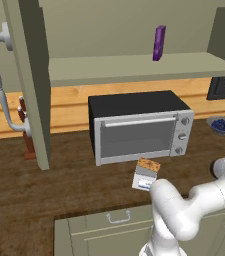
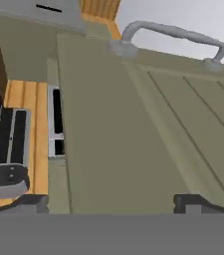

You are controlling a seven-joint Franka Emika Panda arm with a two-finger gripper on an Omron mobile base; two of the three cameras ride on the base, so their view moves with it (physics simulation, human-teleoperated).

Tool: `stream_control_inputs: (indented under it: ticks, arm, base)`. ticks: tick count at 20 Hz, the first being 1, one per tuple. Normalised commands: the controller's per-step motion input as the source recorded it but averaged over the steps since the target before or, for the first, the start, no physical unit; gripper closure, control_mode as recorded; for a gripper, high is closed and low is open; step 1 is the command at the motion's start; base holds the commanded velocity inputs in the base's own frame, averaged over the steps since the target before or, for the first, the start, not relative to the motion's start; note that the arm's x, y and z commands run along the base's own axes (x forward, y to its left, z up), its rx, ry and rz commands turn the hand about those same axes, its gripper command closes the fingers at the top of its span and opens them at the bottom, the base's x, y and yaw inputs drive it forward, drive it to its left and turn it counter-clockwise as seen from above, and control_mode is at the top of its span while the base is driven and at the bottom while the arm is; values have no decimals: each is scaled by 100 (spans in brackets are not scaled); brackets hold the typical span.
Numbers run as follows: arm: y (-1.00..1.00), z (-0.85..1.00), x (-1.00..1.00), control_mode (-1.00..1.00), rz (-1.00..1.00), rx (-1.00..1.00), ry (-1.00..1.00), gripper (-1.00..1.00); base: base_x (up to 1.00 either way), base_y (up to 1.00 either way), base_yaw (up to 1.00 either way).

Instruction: Pick the bar and place it on the digital scale for weighing, and close the cabinet.

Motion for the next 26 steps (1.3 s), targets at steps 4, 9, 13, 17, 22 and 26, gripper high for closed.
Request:
stream_control_inputs:
  ticks: [4, 9, 13, 17, 22, 26]
  arm:
    - [88, 27, -65, -100, 4, -100, -15, -100]
    - [99, 25, -50, -100, 0, -99, -11, -100]
    - [94, 42, -8, -100, -17, -85, -5, -100]
    - [62, 5, 44, -100, -49, -78, -13, -100]
    - [49, -2, 77, -100, -69, -68, -27, -100]
    - [32, -20, 91, -100, -64, -56, -25, -100]
  base:
    - [0, 0, 0]
    - [0, 0, 0]
    - [0, 0, 0]
    - [0, 0, 0]
    - [0, 0, 0]
    - [0, 0, 0]
